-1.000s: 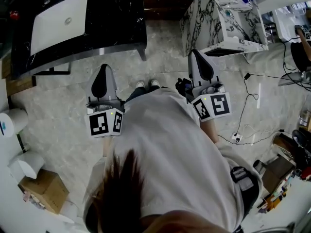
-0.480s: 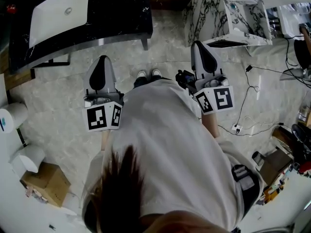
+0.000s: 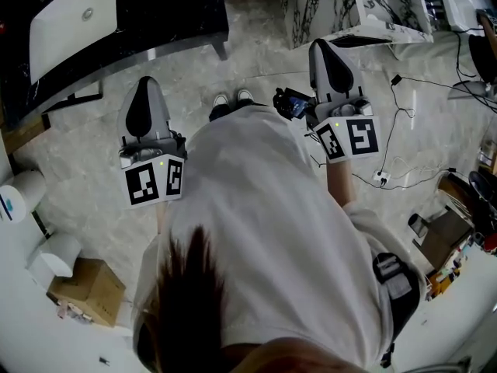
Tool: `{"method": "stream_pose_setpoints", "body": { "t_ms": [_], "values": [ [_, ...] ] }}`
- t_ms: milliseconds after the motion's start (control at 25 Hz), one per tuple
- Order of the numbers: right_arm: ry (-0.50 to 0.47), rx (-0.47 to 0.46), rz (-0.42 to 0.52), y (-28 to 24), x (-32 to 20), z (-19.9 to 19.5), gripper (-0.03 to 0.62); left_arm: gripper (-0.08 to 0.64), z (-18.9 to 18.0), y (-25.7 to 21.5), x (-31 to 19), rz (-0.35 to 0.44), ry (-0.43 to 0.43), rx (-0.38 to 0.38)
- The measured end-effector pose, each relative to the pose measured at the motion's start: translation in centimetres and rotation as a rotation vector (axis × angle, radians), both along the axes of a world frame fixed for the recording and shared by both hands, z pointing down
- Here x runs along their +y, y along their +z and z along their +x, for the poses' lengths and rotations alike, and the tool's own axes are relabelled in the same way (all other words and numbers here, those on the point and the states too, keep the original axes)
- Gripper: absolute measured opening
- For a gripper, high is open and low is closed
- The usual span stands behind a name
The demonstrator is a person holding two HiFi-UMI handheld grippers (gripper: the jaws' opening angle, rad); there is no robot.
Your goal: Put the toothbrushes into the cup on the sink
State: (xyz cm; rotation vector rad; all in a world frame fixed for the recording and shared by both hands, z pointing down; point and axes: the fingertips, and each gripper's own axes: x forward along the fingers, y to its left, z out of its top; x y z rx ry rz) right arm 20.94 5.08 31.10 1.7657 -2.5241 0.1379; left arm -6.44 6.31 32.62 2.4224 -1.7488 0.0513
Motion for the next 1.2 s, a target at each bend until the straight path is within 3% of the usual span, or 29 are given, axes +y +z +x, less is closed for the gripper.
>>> {"method": "stream_pose_setpoints", "body": {
  "t_ms": [1200],
  "values": [
    [0.014, -0.004, -0.005, 0.3, -1.3, 1.2, 0.017, 0.025, 1.5, 0.0, -1.2, -0.022, 0.028, 0.015]
  ]
}}
